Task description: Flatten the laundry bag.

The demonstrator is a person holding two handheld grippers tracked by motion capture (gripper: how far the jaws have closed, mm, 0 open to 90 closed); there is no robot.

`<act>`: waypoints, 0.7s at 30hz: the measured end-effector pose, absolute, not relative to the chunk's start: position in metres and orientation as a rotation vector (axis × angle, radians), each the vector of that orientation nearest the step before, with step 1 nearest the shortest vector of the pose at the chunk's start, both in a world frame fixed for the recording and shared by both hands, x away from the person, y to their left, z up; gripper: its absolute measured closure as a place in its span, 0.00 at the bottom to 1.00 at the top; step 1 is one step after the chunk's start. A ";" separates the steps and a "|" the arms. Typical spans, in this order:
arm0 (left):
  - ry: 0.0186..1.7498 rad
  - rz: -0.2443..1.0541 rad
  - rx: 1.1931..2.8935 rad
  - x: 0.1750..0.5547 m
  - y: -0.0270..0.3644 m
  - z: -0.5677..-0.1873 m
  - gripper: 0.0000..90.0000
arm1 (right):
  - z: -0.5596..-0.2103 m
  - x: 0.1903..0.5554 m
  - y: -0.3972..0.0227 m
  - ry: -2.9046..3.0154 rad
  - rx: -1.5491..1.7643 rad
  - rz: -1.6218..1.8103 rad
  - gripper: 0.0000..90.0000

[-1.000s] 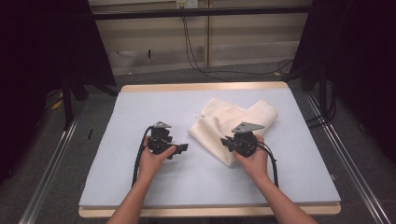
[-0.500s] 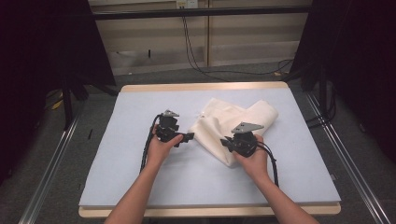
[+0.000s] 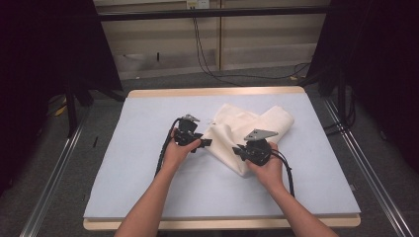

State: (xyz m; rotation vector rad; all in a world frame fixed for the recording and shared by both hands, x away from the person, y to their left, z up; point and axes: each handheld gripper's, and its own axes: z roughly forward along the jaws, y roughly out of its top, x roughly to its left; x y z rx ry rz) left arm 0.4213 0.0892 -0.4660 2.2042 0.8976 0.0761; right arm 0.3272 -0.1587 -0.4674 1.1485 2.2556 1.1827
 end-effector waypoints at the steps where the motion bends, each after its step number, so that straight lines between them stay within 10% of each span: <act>1: 0.886 0.079 2.225 0.421 0.089 -0.465 0.69 | -0.467 0.327 -0.159 2.256 1.146 1.181 0.92; 6: 0.964 0.084 2.219 0.416 0.098 -0.461 0.93 | -0.465 0.325 -0.159 2.247 1.147 1.201 0.92; 21: 1.145 0.155 2.115 0.409 0.146 -0.463 0.96 | -0.465 0.290 -0.194 2.160 1.240 1.287 0.92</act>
